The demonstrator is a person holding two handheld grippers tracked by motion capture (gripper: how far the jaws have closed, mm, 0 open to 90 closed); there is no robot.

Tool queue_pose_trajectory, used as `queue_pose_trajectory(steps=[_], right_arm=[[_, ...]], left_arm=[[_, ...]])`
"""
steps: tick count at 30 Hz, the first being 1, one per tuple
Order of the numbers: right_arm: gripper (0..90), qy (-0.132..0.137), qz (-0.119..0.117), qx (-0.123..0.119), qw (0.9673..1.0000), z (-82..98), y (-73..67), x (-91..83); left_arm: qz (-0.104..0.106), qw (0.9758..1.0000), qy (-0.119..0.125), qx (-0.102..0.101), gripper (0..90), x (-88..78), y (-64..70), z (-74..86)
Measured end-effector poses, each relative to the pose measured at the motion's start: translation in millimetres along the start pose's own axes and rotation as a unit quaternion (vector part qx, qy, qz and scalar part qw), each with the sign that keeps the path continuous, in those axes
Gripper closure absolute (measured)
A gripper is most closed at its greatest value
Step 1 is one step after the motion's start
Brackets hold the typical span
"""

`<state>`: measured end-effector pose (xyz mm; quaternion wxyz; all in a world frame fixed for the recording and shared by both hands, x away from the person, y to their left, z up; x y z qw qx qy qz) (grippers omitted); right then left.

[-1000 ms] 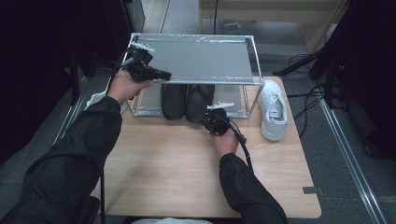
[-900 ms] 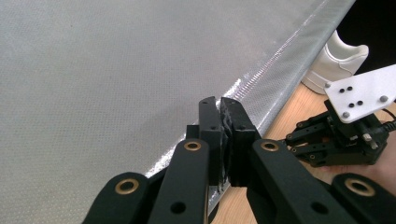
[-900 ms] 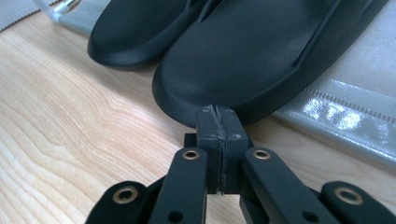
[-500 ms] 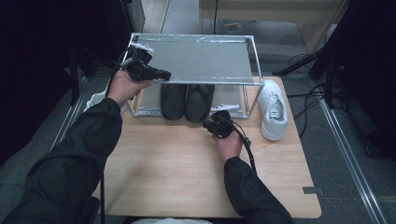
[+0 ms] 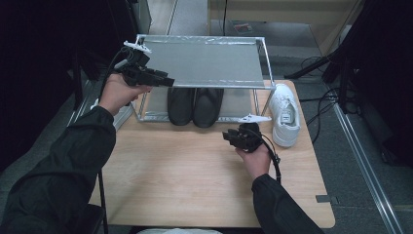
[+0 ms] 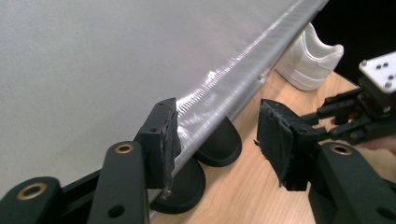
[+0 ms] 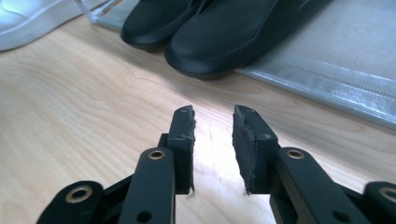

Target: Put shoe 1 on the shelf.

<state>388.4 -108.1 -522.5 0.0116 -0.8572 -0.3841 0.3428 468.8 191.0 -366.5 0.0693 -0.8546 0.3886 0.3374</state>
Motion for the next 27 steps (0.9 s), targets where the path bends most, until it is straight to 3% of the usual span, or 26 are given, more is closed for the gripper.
queue_pose_trajectory(steps=[7, 13, 18, 27], right_arm=[[63.4, 0.005, -0.02, -0.003, 0.9998, 11.2, -3.1, -19.1], [61.4, 0.012, -0.04, -0.013, 0.999, 17.2, -10.3, -32.6], [60.2, 0.011, -0.056, -0.011, 0.9983, 17.4, -15.3, -40.8], [57.6, 0.011, -0.061, -0.028, 0.9977, 19.4, -21.7, -49.5]], left_arm=[[0.013, 0.9999, -0.003, 0.003, 45.4, -6.0, 13.8, 16.5], [0.017, 0.9999, 0.001, 0.002, 44.0, -8.0, 23.4, 42.2], [0.007, 1.0, -0.003, 0.003, 43.8, -10.8, 26.9, 62.5], [0.015, 0.9999, 0.0, 0.003, 41.6, -18.7, 37.1, 96.7]])
Point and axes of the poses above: each handheld gripper's, and its own axes: x roughly forward along the jaws, z roughly out of its underside, y roughly to its right, the point moved 5 cm from there along x, roughly forward along the jaws, and after that the axes turned 5 degrees about -z, right-handed, at the moved point
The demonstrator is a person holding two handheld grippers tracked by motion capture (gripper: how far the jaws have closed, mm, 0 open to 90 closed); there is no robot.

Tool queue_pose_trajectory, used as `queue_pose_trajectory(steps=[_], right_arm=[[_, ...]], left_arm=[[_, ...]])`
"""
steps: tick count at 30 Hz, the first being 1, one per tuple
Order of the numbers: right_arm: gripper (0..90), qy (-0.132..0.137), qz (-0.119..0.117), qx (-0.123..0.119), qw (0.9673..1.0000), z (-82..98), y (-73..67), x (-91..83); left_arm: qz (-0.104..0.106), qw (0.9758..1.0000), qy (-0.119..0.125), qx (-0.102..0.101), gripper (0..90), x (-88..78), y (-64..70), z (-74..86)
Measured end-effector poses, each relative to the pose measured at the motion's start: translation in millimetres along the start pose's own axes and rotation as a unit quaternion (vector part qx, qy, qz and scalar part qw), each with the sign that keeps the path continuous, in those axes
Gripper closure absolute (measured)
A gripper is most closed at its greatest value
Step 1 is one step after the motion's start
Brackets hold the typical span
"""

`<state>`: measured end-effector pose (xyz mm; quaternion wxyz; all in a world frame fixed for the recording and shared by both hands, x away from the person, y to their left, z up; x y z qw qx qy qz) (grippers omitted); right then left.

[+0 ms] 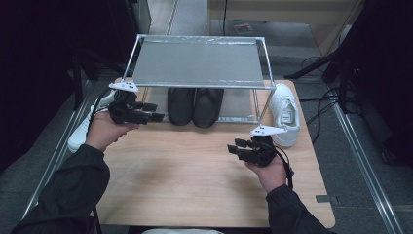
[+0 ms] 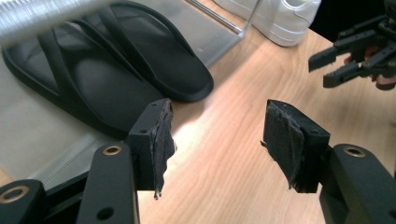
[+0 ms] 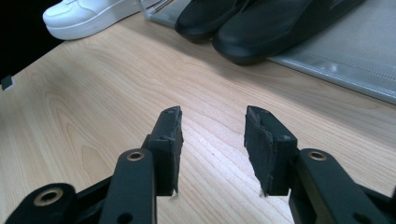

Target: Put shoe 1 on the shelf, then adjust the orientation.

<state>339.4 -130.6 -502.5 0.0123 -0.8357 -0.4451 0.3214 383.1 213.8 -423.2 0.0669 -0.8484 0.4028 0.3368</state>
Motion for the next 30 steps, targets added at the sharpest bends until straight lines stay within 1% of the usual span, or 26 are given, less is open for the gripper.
queue_pose_trajectory(steps=[1, 2, 4, 6, 8, 9, 10, 13, 14, 15, 17, 19, 21, 23, 26, 30], right_arm=[[57.3, -0.004, 0.001, -0.006, 1.0, 0.3, -1.4, -0.7], [56.9, -0.004, 0.001, -0.009, 0.9999, 0.1, -2.3, -0.9], [56.8, -0.006, -0.002, -0.016, 0.9999, -0.6, -4.3, -1.8], [56.8, -0.005, -0.006, -0.016, 0.9998, -1.8, -5.5, -1.9], [56.8, -0.002, -0.009, -0.017, 0.9998, -3.9, -6.1, -1.5], [56.8, -0.001, -0.01, -0.017, 0.9998, -4.7, -5.9, -1.5], [56.9, 0.001, -0.009, -0.017, 0.9998, -5.5, -5.4, -1.8], [57.2, -0.002, -0.006, -0.018, 0.9998, -4.5, -3.9, -3.3], [57.3, -0.003, -0.005, -0.017, 0.9998, -4.2, -3.7, -3.6], [57.3, -0.002, -0.003, -0.017, 0.9998, -4.3, -3.1, -4.2], [57.3, 0.002, -0.004, -0.014, 0.9999, -4.9, -3.3, -4.7], [57.3, 0.003, -0.005, -0.014, 0.9999, -5.5, -3.4, -3.9], [57.3, -0.002, -0.005, -0.017, 0.9998, -4.9, -3.1, -2.3], [57.3, -0.006, -0.006, -0.018, 0.9998, -3.9, -3.0, -1.0], [57.3, -0.006, -0.009, -0.016, 0.9998, -3.1, -4.1, -0.6], [57.2, -0.011, -0.01, -0.018, 0.9997, -1.2, -4.5, 0.7]], left_arm=[[0.003, 1.0, -0.002, -0.001, 39.9, 0.2, 0.9, 3.7], [0.007, 0.9999, -0.008, -0.001, 38.6, 0.0, 1.4, 8.9], [0.012, 0.9999, -0.006, -0.005, 38.8, -0.6, 2.9, 20.3], [0.013, 0.9999, -0.001, -0.008, 39.3, -0.5, 2.7, 29.9], [0.009, 0.9999, -0.004, -0.011, 39.5, 0.1, 1.0, 37.2], [0.008, 0.9998, -0.01, -0.013, 39.5, -0.2, -0.5, 41.7], [0.007, 0.9998, -0.008, -0.017, 39.5, -0.9, -1.7, 44.5], [0.004, 0.9997, -0.005, -0.023, 39.5, -3.3, -6.0, 49.6], [0.0, 0.9997, -0.006, -0.025, 39.5, -4.8, -8.4, 51.4], [0.0, 0.9996, -0.008, -0.027, 39.5, -5.9, -10.3, 52.7], [-0.006, 0.9996, -0.006, -0.028, 39.6, -8.4, -14.2, 55.7], [-0.009, 0.9994, -0.004, -0.033, 39.9, -10.9, -17.7, 57.6], [-0.016, 0.9993, -0.001, -0.035, 40.0, -14.2, -21.8, 59.9], [-0.017, 0.9991, 0.0, -0.038, 40.4, -18.4, -26.2, 62.5], [-0.02, 0.9982, 0.003, -0.056, 41.4, -23.6, -34.3, 66.3], [-0.024, 0.9973, 0.004, -0.07, 43.4, -30.0, -44.6, 70.5]])
Point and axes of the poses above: each handheld gripper's, and its own axes: x roughly forward along the jaws, z roughly out of its underside, y roughly to its right, the point moved 5 cm from there along x, roughly forward along the jaws, and after that the axes turned 5 degrees about -z, right-handed, at the moved point
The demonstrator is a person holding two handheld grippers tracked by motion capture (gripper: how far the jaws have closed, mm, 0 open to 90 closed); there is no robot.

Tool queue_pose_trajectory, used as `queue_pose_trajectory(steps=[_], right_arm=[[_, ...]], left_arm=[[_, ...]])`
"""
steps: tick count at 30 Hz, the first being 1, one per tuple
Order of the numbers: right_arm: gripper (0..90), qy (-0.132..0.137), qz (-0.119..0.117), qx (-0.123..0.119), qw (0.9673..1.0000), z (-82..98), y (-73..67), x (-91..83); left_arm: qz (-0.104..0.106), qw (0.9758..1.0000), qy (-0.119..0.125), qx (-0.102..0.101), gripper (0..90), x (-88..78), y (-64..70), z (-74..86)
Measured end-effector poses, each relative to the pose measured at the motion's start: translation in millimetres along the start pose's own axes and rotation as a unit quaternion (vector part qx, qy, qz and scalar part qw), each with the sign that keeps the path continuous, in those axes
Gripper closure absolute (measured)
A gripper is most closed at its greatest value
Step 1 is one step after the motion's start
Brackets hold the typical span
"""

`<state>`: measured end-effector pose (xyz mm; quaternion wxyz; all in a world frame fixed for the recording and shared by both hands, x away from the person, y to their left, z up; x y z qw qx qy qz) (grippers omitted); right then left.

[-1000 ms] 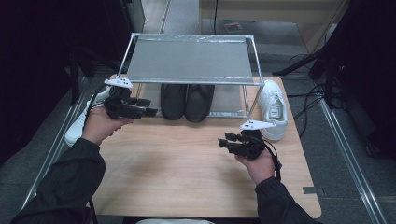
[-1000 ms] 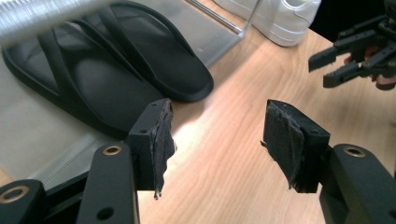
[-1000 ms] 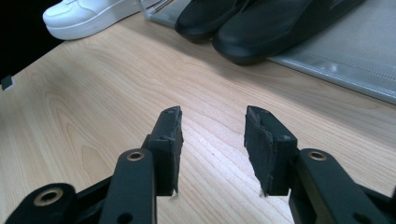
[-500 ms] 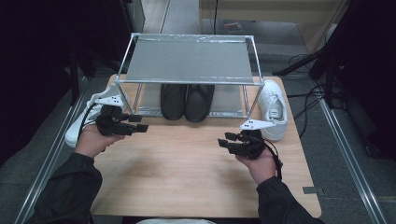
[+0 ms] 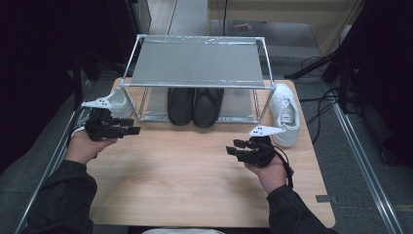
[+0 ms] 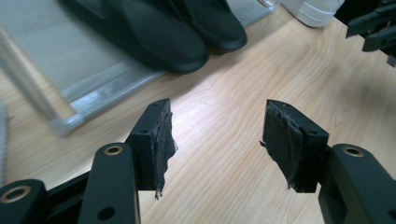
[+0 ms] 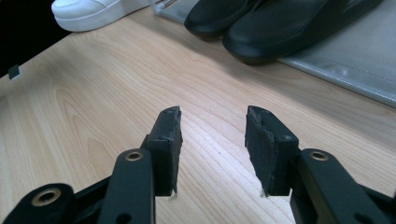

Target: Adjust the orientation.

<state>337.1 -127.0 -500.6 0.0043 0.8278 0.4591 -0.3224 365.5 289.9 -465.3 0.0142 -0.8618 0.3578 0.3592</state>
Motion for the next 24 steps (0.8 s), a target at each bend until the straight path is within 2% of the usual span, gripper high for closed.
queue_pose_trajectory(steps=[2, 9, 18, 21, 24], right_arm=[[57.2, -0.002, 0.001, 0.002, 1.0, 0.6, 0.2, 1.0], [57.1, -0.001, 0.004, 0.006, 1.0, 2.5, 1.1, -0.6], [57.0, 0.003, 0.014, 0.014, 0.9998, 7.0, 2.4, -6.8], [57.0, 0.003, 0.018, 0.015, 0.9997, 9.6, 2.9, -10.0], [57.0, 0.004, 0.023, 0.018, 0.9996, 11.9, 3.6, -13.3]], left_arm=[[-0.003, 1.0, 0.002, -0.003, 44.2, -4.0, -6.0, 1.6], [-0.039, 0.9991, 0.001, -0.016, 45.5, -18.1, -31.9, 8.9], [-0.064, 0.9974, -0.009, -0.031, 45.7, -29.5, -62.0, 11.6], [-0.071, 0.9969, -0.004, -0.036, 46.1, -31.7, -71.7, 9.5], [-0.086, 0.9958, -0.01, -0.029, 48.5, -31.7, -81.8, 8.5]])
Point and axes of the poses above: each handheld gripper's, and its own axes: x roughly forward along the jaws, z roughly out of its underside, y roughly to its right, the point moved 5 cm from there along x, roughly forward along the jaws, and after that the axes turned 5 degrees about -z, right-handed, at the moved point
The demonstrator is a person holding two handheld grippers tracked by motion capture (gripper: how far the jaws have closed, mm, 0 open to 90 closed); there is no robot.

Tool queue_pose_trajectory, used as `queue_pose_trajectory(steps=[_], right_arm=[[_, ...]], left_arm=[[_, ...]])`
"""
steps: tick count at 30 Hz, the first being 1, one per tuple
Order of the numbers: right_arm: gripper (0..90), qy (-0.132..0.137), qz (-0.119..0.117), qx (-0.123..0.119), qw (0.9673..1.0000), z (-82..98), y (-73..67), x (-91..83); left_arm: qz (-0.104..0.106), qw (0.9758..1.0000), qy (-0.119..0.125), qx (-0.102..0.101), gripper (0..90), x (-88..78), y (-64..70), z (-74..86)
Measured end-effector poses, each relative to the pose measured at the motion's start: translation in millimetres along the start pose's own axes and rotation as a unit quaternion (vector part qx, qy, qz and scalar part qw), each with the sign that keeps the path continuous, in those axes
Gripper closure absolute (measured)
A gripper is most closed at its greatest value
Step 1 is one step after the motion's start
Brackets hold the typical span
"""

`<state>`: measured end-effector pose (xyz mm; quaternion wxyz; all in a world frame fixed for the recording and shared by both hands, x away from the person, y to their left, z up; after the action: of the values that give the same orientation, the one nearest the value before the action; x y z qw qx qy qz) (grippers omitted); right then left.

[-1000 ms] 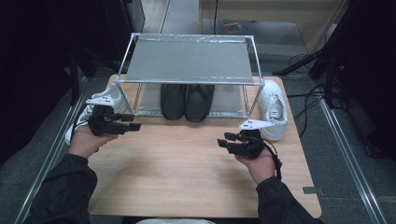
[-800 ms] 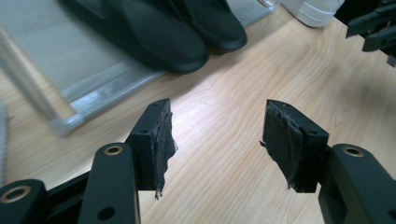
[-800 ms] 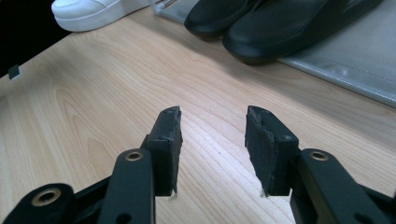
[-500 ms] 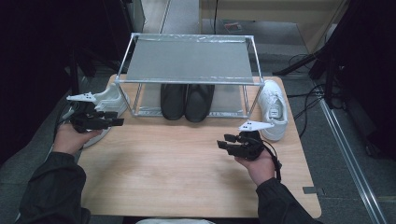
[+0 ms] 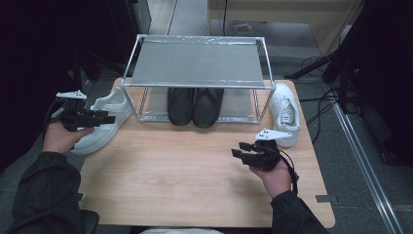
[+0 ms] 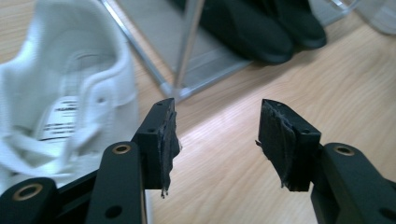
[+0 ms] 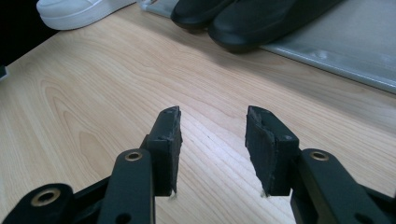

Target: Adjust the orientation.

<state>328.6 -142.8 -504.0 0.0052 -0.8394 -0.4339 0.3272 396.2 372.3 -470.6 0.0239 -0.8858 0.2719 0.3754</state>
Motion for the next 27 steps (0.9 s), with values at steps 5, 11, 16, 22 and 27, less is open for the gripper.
queue_pose_trajectory(steps=[5, 11, 16, 22, 27], right_arm=[[56.9, 0.002, 0.011, 0.006, 0.9999, 4.4, 0.8, -7.5], [56.1, 0.004, 0.021, 0.014, 0.9997, 9.8, 4.1, -13.6], [56.1, 0.001, 0.029, 0.016, 0.9994, 13.3, 4.5, -17.1], [56.1, 0.0, 0.033, 0.018, 0.9993, 14.7, 4.9, -18.2], [56.1, -0.001, 0.032, 0.019, 0.9993, 14.9, 4.9, -17.3]], left_arm=[[-0.004, 0.9999, -0.004, -0.011, 49.9, 3.2, -16.3, -2.3], [-0.033, 0.9993, -0.006, -0.018, 50.9, 5.3, -38.7, -3.9], [-0.037, 0.9988, -0.012, -0.032, 52.8, 14.6, -51.6, -0.2], [-0.015, 0.9984, -0.041, -0.036, 56.9, 38.8, -52.5, 8.5], [-0.001, 0.9985, -0.037, -0.042, 59.8, 47.2, -54.8, 12.4]])
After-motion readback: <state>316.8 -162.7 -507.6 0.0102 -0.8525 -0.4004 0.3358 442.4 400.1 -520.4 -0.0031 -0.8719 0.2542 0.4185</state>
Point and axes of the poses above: each handheld gripper's, and its own axes: x roughly forward along the jaws, z roughly out of its underside, y roughly to its right, the point moved 5 cm from there along x, roughly forward along the jaws, and after that the axes turned 5 degrees about -z, right-handed, at the moved point
